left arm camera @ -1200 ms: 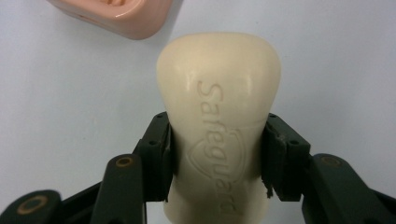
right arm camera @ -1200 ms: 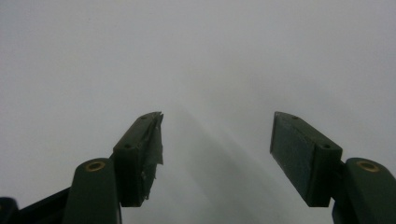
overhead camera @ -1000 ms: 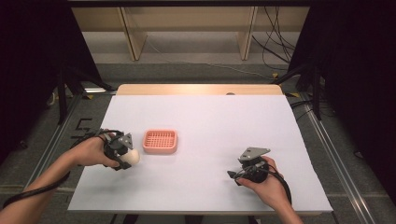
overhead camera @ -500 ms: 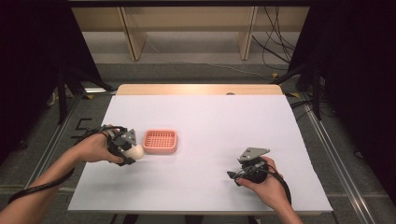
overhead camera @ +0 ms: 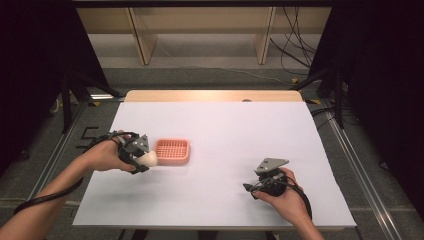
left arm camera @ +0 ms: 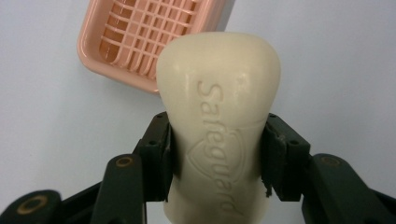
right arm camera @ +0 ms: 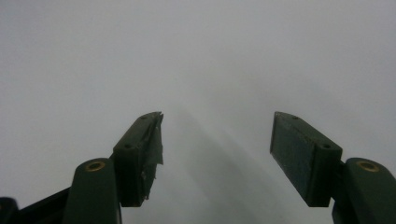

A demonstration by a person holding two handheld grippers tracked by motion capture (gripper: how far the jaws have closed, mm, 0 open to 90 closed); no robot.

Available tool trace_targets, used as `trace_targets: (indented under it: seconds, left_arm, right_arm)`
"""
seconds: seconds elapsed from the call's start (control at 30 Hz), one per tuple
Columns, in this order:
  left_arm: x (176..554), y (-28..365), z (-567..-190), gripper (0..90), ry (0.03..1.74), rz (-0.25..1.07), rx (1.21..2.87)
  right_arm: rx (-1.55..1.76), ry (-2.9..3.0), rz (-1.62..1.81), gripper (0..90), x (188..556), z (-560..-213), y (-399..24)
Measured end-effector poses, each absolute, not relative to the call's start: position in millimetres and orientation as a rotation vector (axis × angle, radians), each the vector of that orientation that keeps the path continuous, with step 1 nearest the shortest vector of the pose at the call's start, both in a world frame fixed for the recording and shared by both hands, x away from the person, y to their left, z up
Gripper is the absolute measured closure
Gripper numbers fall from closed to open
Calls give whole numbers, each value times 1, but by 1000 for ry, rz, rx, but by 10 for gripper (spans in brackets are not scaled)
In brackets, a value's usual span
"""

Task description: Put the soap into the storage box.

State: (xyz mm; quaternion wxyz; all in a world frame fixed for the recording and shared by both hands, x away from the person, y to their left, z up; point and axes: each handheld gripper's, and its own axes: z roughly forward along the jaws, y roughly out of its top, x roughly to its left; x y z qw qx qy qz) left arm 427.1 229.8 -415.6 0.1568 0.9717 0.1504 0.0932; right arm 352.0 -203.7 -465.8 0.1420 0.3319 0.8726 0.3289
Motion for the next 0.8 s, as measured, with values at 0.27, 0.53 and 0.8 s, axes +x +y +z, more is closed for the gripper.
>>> trace_targets:
  seconds: [0.27, 0.53, 0.8]
  left_arm:
    - [432, 226, -414, 497, 439, 273, 2762]
    - [436, 223, -412, 497, 458, 262, 2768]
    - [444, 223, -409, 497, 443, 280, 2758]
  right_arm:
    - [974, 2521, 946, 350, 351, -466, -204]
    - [977, 2523, 946, 350, 351, -466, -203]
    - [935, 2524, 956, 350, 353, -466, -204]
